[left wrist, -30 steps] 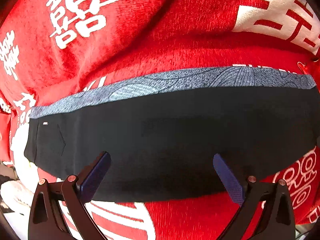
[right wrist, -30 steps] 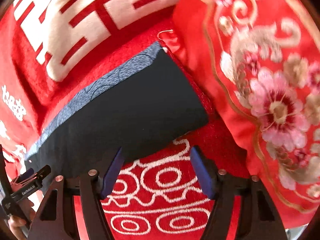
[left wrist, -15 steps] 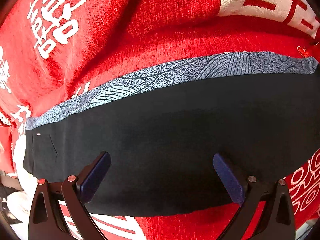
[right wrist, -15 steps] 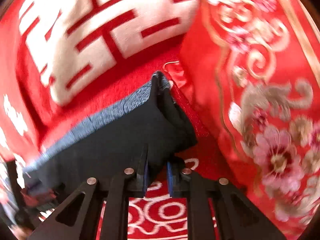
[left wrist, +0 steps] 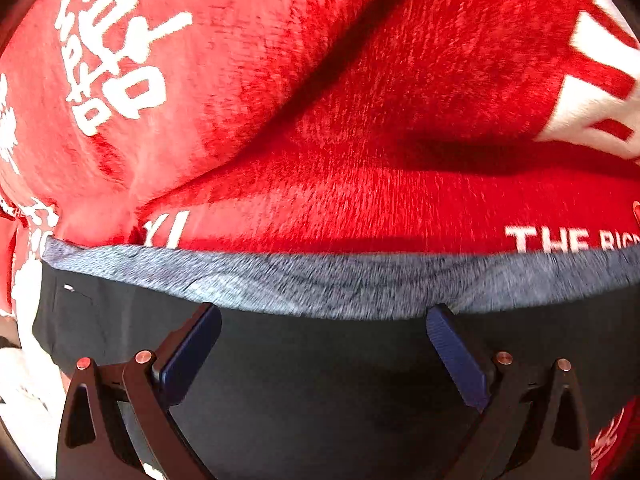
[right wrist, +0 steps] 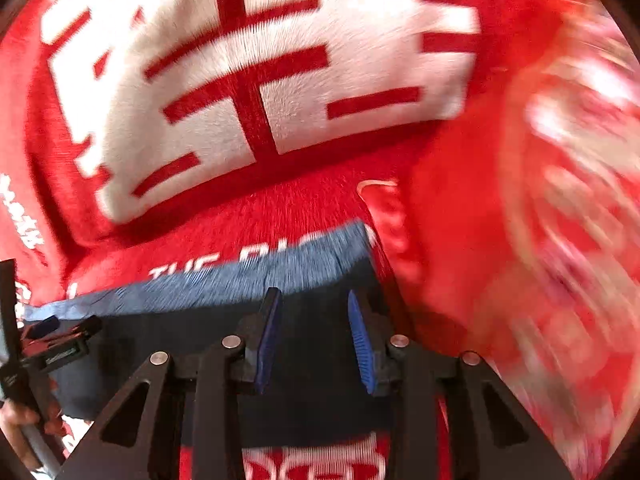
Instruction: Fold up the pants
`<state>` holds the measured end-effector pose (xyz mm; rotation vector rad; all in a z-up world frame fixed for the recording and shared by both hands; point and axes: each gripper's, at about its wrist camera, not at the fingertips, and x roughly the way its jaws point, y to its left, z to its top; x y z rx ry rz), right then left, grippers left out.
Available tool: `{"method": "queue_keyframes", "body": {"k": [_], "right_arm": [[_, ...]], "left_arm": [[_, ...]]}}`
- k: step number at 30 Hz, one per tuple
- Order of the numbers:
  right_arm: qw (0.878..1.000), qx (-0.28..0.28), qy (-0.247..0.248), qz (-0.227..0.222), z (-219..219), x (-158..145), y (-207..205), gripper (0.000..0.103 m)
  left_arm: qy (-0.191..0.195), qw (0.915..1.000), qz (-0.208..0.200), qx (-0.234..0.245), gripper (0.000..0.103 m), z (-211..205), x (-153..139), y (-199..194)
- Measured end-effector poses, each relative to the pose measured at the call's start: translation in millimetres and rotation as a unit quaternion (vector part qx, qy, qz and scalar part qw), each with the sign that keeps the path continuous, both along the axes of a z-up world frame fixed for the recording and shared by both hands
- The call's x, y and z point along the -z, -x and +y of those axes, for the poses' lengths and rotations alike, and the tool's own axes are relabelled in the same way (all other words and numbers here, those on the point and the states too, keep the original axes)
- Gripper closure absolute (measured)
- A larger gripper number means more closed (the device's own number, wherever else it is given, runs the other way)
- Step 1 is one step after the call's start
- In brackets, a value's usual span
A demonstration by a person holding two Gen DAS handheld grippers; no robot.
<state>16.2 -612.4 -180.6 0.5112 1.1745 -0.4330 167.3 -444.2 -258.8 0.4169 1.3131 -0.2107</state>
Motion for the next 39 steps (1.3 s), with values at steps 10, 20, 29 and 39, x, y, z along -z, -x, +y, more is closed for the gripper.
{"method": "queue_keyframes", "body": {"k": [10,20,29,39], "right_arm": [[0.998,-0.01,0.021,0.057,-15.6,35.8,-38.5,0.068],[0.993,-0.097,0.015,0.058,78.0,-2.7,-5.0,0.042],[0.981,-0.179,0.011,0.068,155.2,6.6,-8.5,0.042],[0.977,-0.188,0.013,0.097,168.0,38.2,-1.3,0.039]], "left_arm": [[0.007,0.9993,-0.009,-0.035,0.0,23.6,-5.3,-18.4],[-0.063,0.9896,0.001,-0.129,0.0,177.9,-31.4,28.1],[-0.081,0.9811,-0.005,-0.176,0.0,235.7,-1.6,56.0],[-0.082,0.9839,-0.005,-0.158,0.0,221.1,-23.1,73.3]]}}
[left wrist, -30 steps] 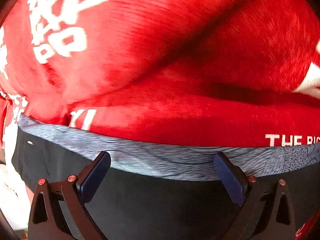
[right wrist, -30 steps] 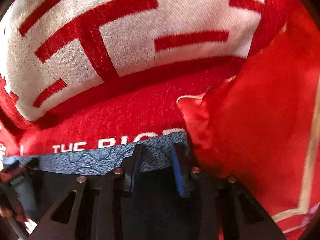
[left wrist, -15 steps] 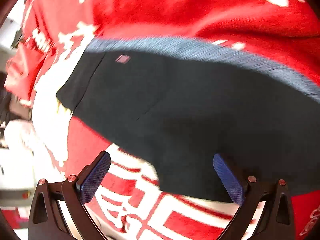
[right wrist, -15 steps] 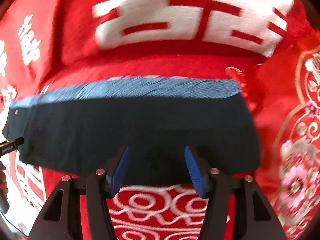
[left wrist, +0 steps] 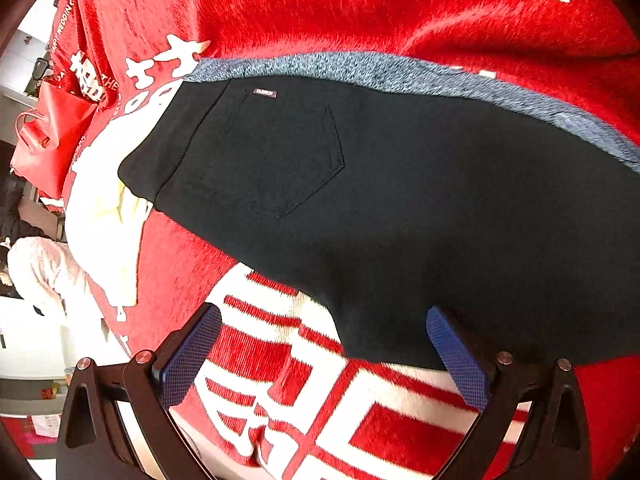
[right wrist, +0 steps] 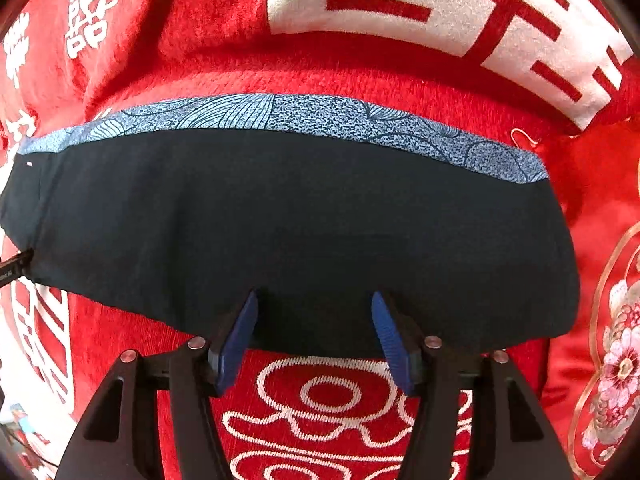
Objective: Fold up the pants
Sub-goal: 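Lower the pants edge with the right gripper and release it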
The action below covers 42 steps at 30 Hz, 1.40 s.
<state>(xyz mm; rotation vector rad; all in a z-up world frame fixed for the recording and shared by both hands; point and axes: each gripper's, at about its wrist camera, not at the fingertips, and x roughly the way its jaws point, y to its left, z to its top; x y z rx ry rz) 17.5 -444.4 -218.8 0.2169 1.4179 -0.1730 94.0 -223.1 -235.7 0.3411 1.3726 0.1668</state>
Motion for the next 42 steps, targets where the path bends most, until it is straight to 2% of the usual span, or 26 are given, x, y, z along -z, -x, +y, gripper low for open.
{"method": "queue_keyframes", "body": {"k": [6,12,16,23,27,30,33,37,42], "right_arm": [[1.0,-0.006,-0.008,0.003,-10.7,-2.1,2.6,0.035],[1.0,-0.009,-0.018,0.003,-16.7,-4.6,3.3,0.03],[1.0,-0.016,-0.025,0.007,-18.1,-0.8,0.1,0.025],[0.999,-0.02,-0.031,0.01,-17.6,0.9,-1.1,0.022],[0.999,-0.02,-0.031,0.007,-13.8,3.6,-5.0,0.021],[0.999,-0.02,-0.035,0.007,-15.8,2.7,-3.5,0.019],[0.999,-0.025,-0.036,0.005,-16.3,0.9,-0.3,0.017],[0.999,-0.029,-0.032,0.007,-12.7,2.1,-1.9,0.013],[0.999,-0.032,-0.04,0.006,-9.9,3.6,-4.3,0.006]], "left_arm": [[0.018,0.9995,0.005,0.027,0.0,-17.6,-24.8,28.2],[0.043,0.9986,0.021,0.02,0.0,-33.8,-46.4,57.5],[0.05,0.998,0.021,0.032,0.0,-44.3,-60.1,70.2],[0.065,0.9969,0.021,0.039,0.0,-53.6,-72.4,72.3],[0.111,0.9925,0.019,0.046,0.0,-60.3,-80.7,69.4],[0.129,0.9895,0.011,0.064,0.0,-67.8,-87.0,66.8],[0.133,0.9871,0.004,0.088,0.0,-77.1,-91.1,64.3],[0.144,0.9835,0.026,0.107,0.0,-87.6,-87.1,61.0],[0.128,0.9833,0.045,0.12,0.0,-99.8,-71.7,59.9]]}}
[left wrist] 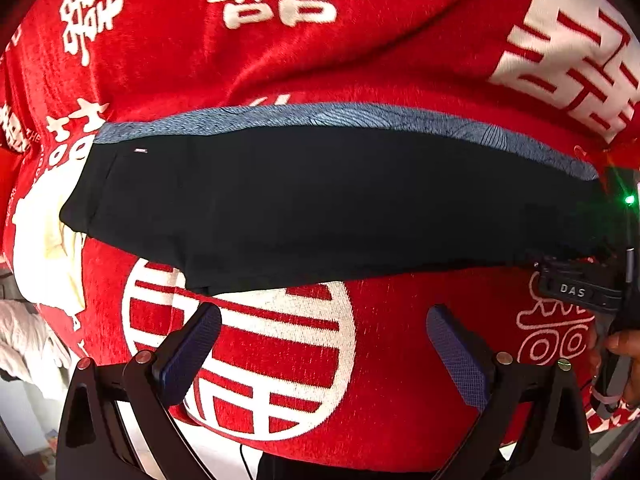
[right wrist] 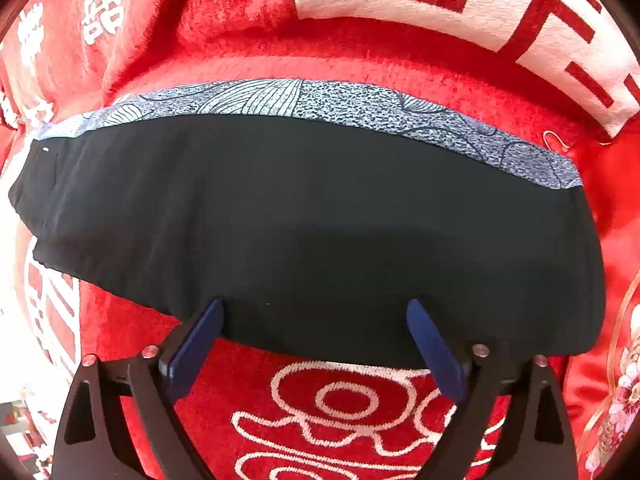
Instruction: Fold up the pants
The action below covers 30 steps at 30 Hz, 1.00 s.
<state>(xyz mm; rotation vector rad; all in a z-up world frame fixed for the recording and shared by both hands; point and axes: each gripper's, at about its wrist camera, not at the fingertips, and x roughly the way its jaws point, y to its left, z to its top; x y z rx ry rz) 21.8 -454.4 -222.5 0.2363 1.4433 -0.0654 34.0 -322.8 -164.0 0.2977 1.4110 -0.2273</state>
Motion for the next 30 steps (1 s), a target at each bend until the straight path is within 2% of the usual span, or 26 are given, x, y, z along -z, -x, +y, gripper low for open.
{"method": "queue_keyframes", "body": {"k": [6,9,11,14,15,17,19,22,26,30], "right_arm": [[1.0,0.022,-0.014,-0.002,-1.9,-2.5,-3.3,0.004],[0.995,0.074,-0.058,-0.017,-16.2,-12.0,-0.2,0.004],[0.987,0.123,-0.098,-0.034,-31.8,-19.3,9.2,0.004],[0.966,0.203,-0.151,-0.059,-55.9,-23.8,31.8,0.005],[0.958,0.225,-0.163,-0.064,-62.6,-22.9,39.7,0.011],[0.942,0.269,-0.187,-0.068,-74.5,-16.6,57.2,0.035],[0.929,0.301,-0.205,-0.069,-82.5,-7.7,72.1,0.067],[0.911,0.343,-0.217,-0.079,-91.4,4.3,94.3,0.07],[0.889,0.392,-0.21,-0.107,-98.7,12.5,123.2,0.07],[0.861,0.432,-0.23,-0.141,-117.6,22.2,145.2,0.07]], "left_arm": [[0.005,0.9998,0.015,0.016,0.0,-11.1,17.5,-2.0],[0.006,0.9994,0.014,0.031,0.0,-21.7,24.6,-5.4],[0.0,0.999,0.009,0.044,0.0,-32.5,29.5,-10.0],[-0.003,0.9983,-0.003,0.058,0.0,-52.3,35.9,-19.5],[-0.001,0.998,-0.011,0.063,0.0,-59.4,37.1,-22.5],[-0.003,0.9971,-0.027,0.071,0.0,-75.6,41.6,-29.4],[0.001,0.9965,-0.033,0.076,0.0,-90.3,49.1,-36.1],[-0.007,0.9952,-0.046,0.086,0.0,-106.6,64.3,-41.0],[-0.024,0.994,-0.038,0.1,0.0,-116.7,90.2,-38.8],[-0.012,0.993,-0.057,0.103,0.0,-113.1,91.7,-35.4]]}}
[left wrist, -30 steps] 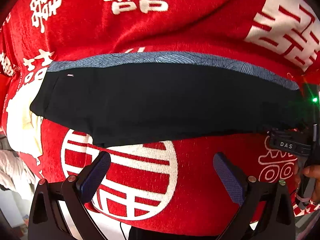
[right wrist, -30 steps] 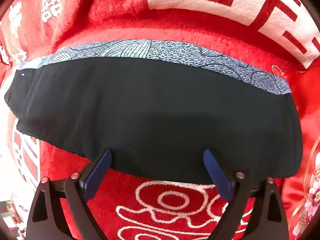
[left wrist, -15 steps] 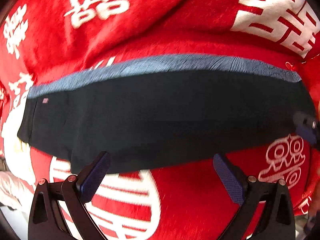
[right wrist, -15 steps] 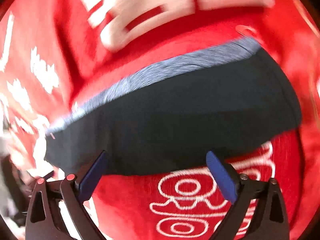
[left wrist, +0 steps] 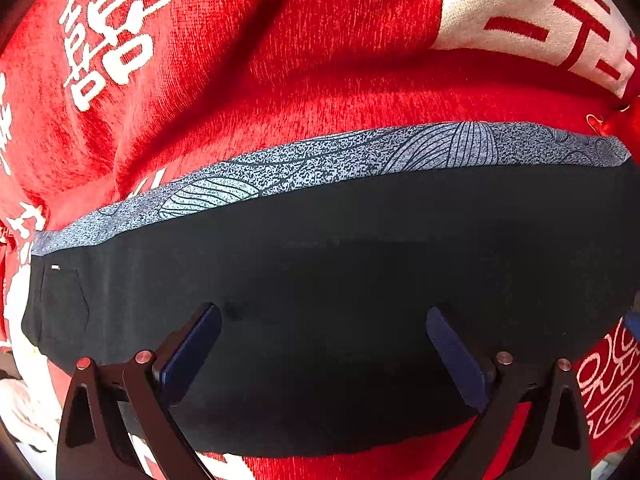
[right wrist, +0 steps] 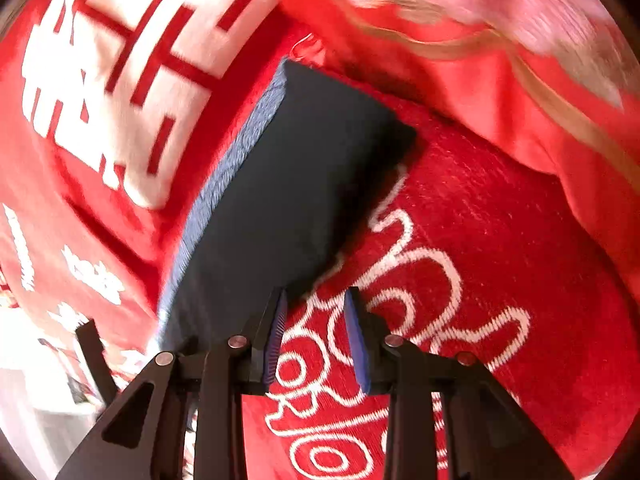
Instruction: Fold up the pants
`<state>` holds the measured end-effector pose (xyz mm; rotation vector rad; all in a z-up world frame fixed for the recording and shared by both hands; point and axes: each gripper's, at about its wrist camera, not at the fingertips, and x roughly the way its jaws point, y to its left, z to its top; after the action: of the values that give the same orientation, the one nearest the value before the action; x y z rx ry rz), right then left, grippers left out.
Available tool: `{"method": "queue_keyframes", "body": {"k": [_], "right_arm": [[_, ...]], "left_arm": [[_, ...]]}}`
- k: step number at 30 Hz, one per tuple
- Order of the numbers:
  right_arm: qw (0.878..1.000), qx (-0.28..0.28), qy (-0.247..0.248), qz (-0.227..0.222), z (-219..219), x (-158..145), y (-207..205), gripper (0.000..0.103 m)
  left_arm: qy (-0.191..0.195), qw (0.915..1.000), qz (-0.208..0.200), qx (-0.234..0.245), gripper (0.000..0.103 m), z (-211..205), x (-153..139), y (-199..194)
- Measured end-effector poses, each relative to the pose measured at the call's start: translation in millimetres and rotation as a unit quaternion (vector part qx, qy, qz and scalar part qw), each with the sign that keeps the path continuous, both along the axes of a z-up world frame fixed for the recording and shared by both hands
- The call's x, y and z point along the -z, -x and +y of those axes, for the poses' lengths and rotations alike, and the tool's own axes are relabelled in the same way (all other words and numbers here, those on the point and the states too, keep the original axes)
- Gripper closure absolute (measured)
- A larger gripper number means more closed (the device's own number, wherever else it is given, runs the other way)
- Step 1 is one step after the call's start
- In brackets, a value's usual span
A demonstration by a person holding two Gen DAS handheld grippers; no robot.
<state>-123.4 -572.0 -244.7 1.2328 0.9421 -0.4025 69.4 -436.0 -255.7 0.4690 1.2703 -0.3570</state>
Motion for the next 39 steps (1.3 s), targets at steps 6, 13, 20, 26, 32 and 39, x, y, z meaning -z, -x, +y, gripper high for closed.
{"method": "queue_keyframes", "body": {"k": [6,13,20,26,32,39], "right_arm": [[0.996,0.065,0.011,-0.059,-12.1,9.2,-2.2,0.07],[0.997,0.041,0.044,-0.04,-15.1,-4.3,-38.7,0.085],[0.987,-0.046,0.143,-0.051,9.3,-69.4,-67.0,0.088],[0.965,-0.136,0.217,-0.062,56.8,-120.9,-99.7,0.089],[0.927,-0.23,0.293,-0.049,125.6,-163.9,-138.1,0.089],[0.861,-0.359,0.36,-0.004,257.4,-139.0,-196.9,0.089]], "left_arm": [[0.006,1.0,-0.006,0.0,0.0,4.3,0.2,1.9],[0.031,0.9987,-0.036,0.021,0.001,-3.9,-42.2,2.6],[0.058,0.9951,-0.047,0.064,0.004,-37.7,3.7,29.9],[0.081,0.9953,-0.007,0.053,0.004,-21.0,-0.1,19.9],[0.1,0.9939,-0.031,0.036,0.004,64.0,-48.5,-7.4],[0.028,0.9982,-0.045,-0.028,0.004,204.3,-41.3,-59.1]]}}
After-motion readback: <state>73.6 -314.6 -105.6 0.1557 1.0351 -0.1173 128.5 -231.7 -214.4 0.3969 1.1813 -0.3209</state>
